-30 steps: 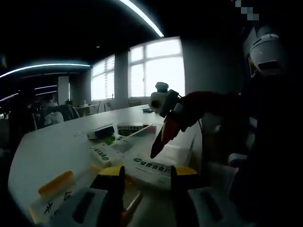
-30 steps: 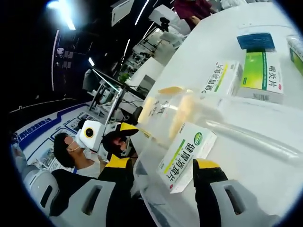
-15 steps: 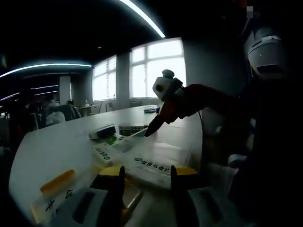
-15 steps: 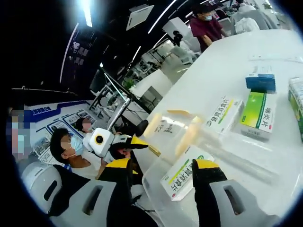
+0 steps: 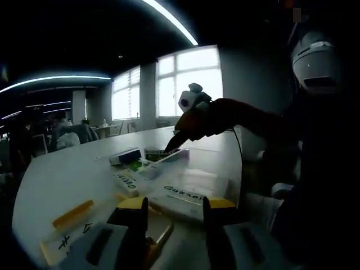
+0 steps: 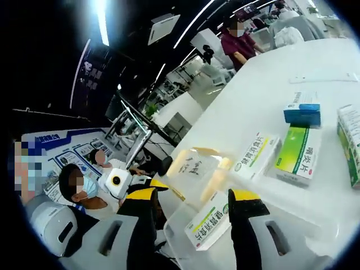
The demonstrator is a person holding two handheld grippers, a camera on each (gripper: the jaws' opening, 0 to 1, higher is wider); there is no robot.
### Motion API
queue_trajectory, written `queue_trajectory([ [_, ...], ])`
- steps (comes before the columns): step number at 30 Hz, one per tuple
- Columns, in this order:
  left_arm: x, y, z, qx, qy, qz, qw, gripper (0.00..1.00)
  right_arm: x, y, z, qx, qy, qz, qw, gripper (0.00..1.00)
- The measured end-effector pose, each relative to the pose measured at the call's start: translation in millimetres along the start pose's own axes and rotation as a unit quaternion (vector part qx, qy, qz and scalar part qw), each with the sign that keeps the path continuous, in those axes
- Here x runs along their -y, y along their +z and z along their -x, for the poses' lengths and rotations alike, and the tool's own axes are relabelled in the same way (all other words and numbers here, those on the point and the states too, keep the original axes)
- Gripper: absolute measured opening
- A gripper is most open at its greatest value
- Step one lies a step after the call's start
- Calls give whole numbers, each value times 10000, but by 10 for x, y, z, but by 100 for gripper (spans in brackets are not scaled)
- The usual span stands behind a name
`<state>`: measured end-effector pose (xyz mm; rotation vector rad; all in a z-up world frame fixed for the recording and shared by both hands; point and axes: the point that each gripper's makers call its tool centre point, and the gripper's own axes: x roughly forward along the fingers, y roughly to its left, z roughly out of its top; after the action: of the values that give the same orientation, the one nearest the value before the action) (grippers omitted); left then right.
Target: Arrange the small medicine boxes into an aligned row inside the storage area until every box is upright, visible, and separated from the surrounding clutter.
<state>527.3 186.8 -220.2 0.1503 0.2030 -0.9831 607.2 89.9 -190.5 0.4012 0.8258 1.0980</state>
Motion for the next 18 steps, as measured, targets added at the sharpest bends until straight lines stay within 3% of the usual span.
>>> queue_trajectory([
  [2, -6, -6, -4, -8, -8, -3, 10000, 38, 44, 54, 21, 70, -24, -22, 10000, 49],
  [4, -11, -3, -6, 11, -18, 12, 10000, 38, 129, 228, 70, 480, -107, -168, 9986, 46],
  [11, -19, -1, -24, 32, -91, 23, 10000, 39, 252, 361, 182, 575, 15, -383, 9976, 45],
  [18, -34, 19, -30, 33, -103, 8, 9999, 39, 397, 420, 245, 625, -137, -437, 9970, 45],
])
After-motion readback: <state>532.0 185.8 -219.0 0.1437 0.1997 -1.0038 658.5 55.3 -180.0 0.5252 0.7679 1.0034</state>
